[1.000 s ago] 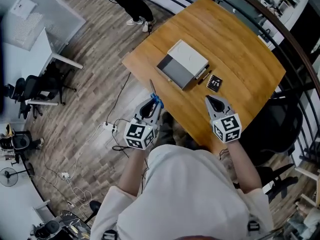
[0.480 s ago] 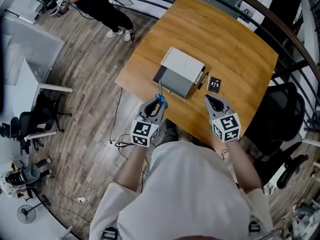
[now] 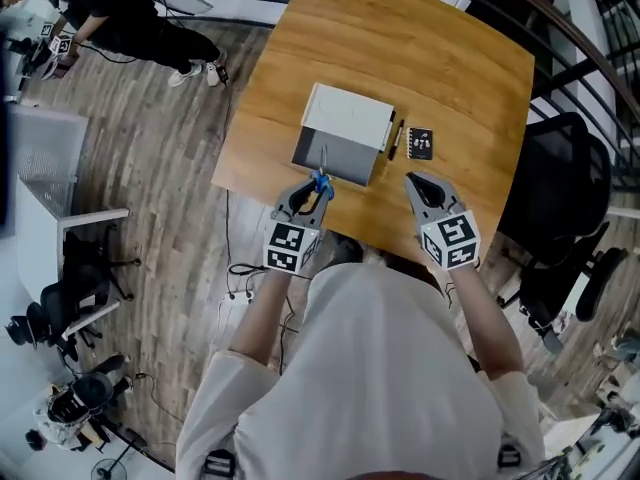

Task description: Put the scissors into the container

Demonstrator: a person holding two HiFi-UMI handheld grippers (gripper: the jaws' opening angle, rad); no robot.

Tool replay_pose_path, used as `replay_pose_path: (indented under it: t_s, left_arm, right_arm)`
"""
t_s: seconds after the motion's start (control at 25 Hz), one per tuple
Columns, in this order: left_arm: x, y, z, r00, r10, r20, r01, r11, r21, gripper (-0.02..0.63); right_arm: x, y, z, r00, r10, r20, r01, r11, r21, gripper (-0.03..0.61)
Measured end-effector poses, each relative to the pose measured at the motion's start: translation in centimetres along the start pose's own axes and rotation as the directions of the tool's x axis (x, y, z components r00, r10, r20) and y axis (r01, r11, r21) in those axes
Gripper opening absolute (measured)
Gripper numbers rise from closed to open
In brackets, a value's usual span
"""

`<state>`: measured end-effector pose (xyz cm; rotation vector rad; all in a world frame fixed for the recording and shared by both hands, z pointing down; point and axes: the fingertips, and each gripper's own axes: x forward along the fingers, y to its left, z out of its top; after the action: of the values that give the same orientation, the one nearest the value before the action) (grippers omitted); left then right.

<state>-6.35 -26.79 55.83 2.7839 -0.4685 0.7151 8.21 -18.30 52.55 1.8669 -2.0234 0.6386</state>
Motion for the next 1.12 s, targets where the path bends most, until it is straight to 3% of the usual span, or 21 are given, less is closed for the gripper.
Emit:
replay_pose_path:
  t_s: [0.24, 0.52, 0.88, 1.12]
  left_arm:
    - [2.8, 1.0, -2.4, 0.99, -0.1, -0.104, 0.11, 0.99, 0.093, 0.074]
    - [6.4, 2.8, -4.9, 0.966, -0.141, -0.218, 0.192, 0.953, 0.233, 0.074]
    - [10.0, 4.2, -7.7, 0.924, -0.151, -0.35, 0.295, 0.865, 0.406, 0.074]
    - [11.9, 5.3, -10.6, 0.879, -0.128, -0.459, 0.369, 0.793, 0.486, 0.074]
  right_arm:
    - [1.0, 1.0, -1.8, 0.997, -0.065, -0.046, 0.068, 0.995, 0.07, 0.003]
    - [3.0, 0.6, -3.5, 0.993, -0.096, -0.073, 0.105, 0.987, 0.123, 0.003]
    - [5.0, -0.4, -5.2, 0.99, -0.101, -0.099, 0.118, 0.976, 0.184, 0.003]
    - [6.6, -1.3, -6.0, 0.989, -0.086, -0.122, 0.111, 0.97, 0.216, 0.003]
